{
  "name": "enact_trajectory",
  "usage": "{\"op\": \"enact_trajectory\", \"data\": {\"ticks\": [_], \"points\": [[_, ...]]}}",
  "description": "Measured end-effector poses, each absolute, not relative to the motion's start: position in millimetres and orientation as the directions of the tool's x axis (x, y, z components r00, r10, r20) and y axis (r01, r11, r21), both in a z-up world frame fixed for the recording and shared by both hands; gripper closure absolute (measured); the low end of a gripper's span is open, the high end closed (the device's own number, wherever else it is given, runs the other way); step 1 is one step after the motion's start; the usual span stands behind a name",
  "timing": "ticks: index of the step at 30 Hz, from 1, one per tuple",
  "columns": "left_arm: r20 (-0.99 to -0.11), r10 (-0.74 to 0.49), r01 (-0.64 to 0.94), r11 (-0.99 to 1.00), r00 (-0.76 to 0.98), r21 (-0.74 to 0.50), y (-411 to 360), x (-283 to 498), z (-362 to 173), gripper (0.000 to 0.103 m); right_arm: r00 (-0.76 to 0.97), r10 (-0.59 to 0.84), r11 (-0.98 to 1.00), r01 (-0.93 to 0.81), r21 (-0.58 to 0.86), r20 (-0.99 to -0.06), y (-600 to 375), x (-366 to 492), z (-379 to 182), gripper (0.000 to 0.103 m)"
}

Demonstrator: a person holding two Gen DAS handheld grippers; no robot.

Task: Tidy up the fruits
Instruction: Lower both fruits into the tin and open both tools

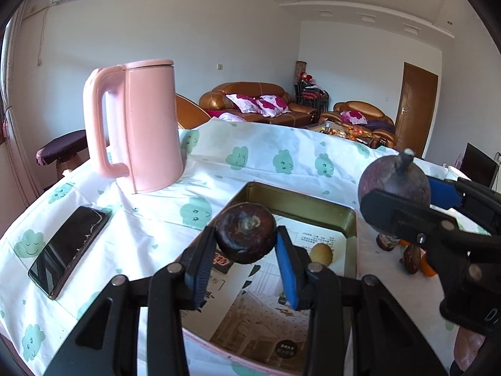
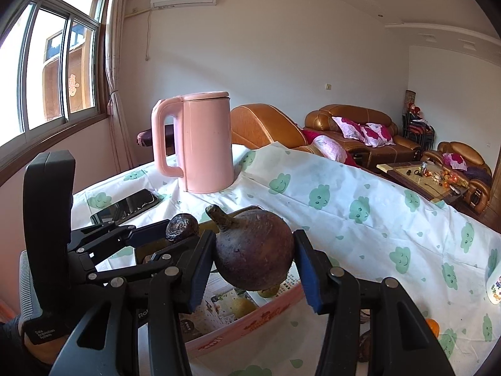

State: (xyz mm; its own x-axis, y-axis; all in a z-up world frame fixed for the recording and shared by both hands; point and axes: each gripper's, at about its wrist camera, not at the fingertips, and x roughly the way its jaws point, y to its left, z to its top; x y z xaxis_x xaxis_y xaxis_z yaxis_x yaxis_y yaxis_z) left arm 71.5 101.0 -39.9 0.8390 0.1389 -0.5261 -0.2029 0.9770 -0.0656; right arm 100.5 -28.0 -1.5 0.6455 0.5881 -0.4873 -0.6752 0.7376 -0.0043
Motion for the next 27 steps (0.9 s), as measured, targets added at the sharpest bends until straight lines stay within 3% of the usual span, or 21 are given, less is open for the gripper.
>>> {"op": "enact_trajectory", "data": {"ticks": [24, 27], "points": [[-0.594, 0.158, -0.234, 0.971, 0.789, -0.054, 129.7, 75.1, -59.7, 0.062, 0.458, 0.605, 0.681, -0.721, 0.126, -0.651, 4.0, 120.4, -62.4, 0.050], [-0.593, 0.160, -0.239, 0.969, 0.789, -0.056, 130.0, 72.4, -58.6, 0.060, 0.469, 0.606, 0.683, -0.720, 0.118, -0.642, 3.3, 118.2, -61.4, 0.045]]}}
